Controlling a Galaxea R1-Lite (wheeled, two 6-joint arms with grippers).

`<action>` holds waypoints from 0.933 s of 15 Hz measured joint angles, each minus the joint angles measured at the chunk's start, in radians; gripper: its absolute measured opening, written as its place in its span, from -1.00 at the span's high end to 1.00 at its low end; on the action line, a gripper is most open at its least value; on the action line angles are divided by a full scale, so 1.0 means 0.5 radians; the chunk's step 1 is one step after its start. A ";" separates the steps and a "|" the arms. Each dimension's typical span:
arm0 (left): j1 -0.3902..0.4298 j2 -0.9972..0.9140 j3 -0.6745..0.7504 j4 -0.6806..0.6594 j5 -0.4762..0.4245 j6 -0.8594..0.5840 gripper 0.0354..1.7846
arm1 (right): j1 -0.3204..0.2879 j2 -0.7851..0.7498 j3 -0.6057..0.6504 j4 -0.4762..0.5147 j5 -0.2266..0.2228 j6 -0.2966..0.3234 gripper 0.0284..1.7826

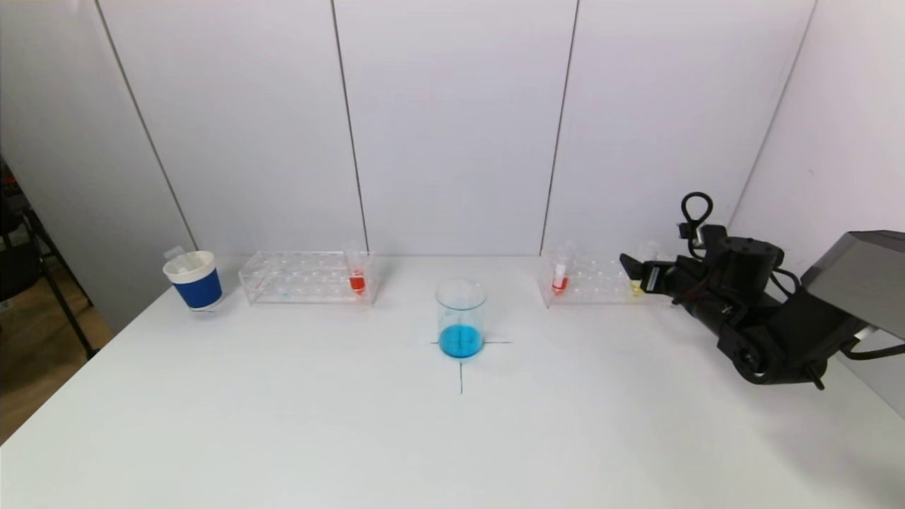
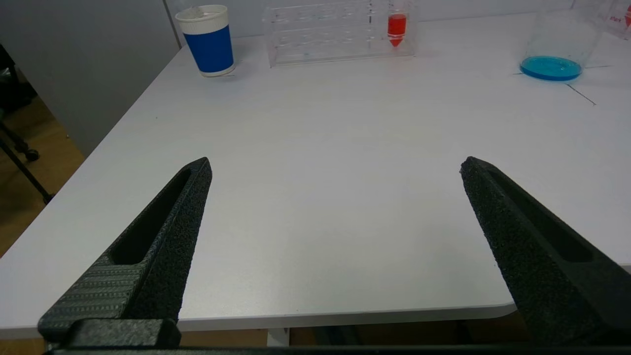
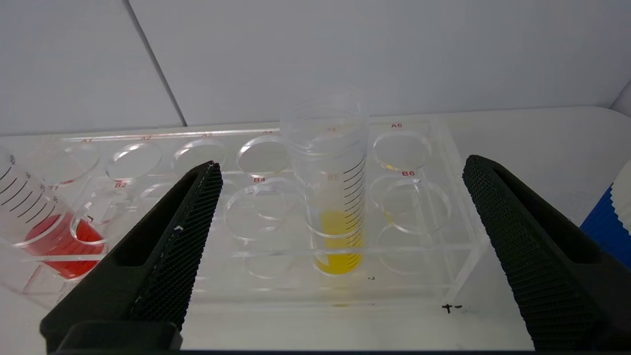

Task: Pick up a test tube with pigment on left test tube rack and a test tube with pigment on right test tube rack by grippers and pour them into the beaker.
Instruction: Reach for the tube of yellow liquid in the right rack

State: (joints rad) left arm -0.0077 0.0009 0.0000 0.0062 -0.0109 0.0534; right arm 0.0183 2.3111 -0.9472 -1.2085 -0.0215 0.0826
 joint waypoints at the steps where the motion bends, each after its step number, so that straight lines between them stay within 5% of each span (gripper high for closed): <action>1: 0.000 0.000 0.000 -0.001 0.001 0.000 -0.98 | 0.000 0.014 -0.021 0.000 0.000 -0.002 -0.99; 14: 0.000 0.001 0.000 0.000 0.002 0.000 -0.98 | 0.011 0.159 -0.245 0.017 -0.006 -0.044 -0.99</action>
State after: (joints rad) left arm -0.0077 0.0013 0.0000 0.0062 -0.0100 0.0532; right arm 0.0240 2.3904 -1.0698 -1.2002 -0.0245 0.0604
